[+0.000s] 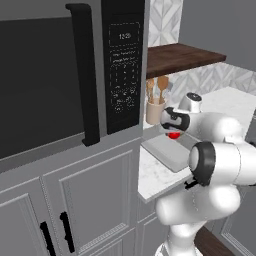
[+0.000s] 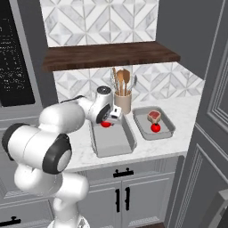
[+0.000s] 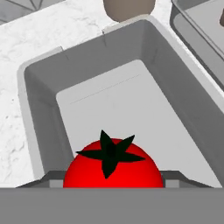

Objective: Place one tomato and one steak in each tupperware on the nearby counter, to pack two identical lunches.

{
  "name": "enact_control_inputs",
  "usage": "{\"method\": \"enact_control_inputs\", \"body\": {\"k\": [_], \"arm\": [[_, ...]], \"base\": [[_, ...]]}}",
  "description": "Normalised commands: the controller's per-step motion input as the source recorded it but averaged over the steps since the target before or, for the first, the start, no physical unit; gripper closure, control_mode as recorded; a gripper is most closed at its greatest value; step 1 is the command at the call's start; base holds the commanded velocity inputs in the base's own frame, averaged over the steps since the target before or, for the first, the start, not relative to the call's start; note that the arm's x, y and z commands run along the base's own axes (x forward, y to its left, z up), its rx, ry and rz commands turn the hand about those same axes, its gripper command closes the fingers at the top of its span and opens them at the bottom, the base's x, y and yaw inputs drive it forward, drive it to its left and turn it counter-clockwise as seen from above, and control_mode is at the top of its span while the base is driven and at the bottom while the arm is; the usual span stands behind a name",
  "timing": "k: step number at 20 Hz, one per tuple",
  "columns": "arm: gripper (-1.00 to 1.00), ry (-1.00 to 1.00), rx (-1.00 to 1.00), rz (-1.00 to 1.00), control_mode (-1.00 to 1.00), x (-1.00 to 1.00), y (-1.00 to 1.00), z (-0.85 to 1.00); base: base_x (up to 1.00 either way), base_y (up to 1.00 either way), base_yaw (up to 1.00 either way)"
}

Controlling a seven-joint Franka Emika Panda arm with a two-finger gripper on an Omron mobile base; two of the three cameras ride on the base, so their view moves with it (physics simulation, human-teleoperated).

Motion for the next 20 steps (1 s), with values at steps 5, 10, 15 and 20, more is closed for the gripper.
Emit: {"method": "enact_control_inputs", "body": {"k": [5,10,15,20], "arm": [[1.00,0.00,0.00,0.00,-1.00,0.64,-0.02,-0.49],[1.00,0.02,0.00,0.00,-1.00,0.43,0.00,-0.47],[1.00,0.01,0.00,0.00,-1.00,0.36,0.00,-0.43],[1.00,0.01,0.00,0.00,-1.00,0.31,0.00,-0.38]], "base": [[0.00,0.00,0.00],[0.00,0.00,0.00],[0.00,0.00,0.00],[0.00,0.00,0.00]]}}
